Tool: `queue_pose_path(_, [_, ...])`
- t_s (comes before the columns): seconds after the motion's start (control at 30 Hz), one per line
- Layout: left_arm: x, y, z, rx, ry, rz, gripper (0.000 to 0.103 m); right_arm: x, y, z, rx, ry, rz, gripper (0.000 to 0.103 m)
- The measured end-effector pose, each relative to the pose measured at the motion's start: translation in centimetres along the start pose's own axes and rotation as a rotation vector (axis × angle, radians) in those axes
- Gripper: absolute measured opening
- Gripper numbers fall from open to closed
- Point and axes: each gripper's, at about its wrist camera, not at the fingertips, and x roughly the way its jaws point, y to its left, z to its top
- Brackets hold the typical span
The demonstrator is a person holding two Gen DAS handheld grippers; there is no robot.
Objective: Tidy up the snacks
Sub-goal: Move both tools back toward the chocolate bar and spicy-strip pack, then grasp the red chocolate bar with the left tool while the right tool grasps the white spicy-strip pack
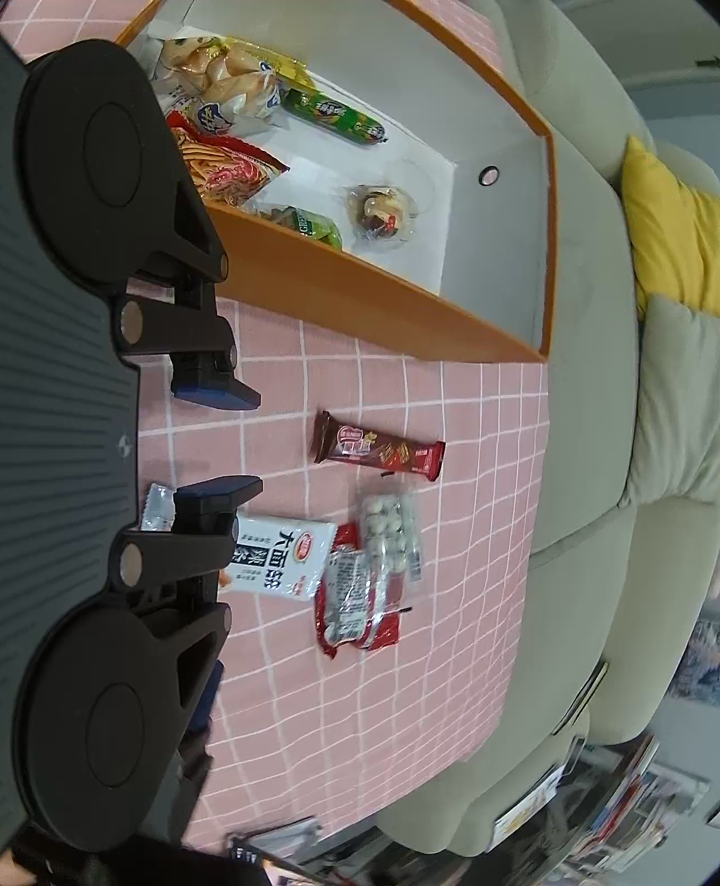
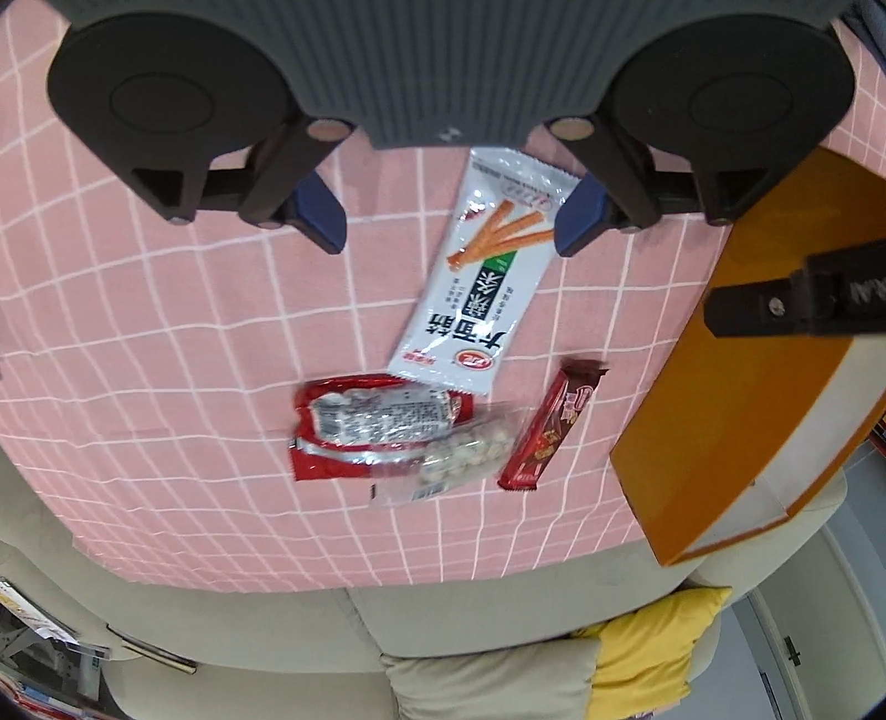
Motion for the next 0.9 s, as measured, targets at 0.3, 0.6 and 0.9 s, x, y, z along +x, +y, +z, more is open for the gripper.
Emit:
queue_pose_path(0.3, [1.5, 1.3, 1.2, -0.077, 0.033, -0.008, 0.031, 3.7, 0.8, 1.0, 0.031, 0.057, -0.014, 0.090])
queue_pose_path(0.6, [2.7, 1.1, 1.9, -0.070, 0.056, -0.003, 0.032, 5.4, 3.1, 2.0, -0.102, 0.049, -0.112, 0.080])
queue_pose_path(0.9, [4.3, 0.5, 2.0, -0.048, 0.084, -0.016, 0.036, 4.7, 0.7, 2.3, -0.131, 0.062, -0.082, 0.060])
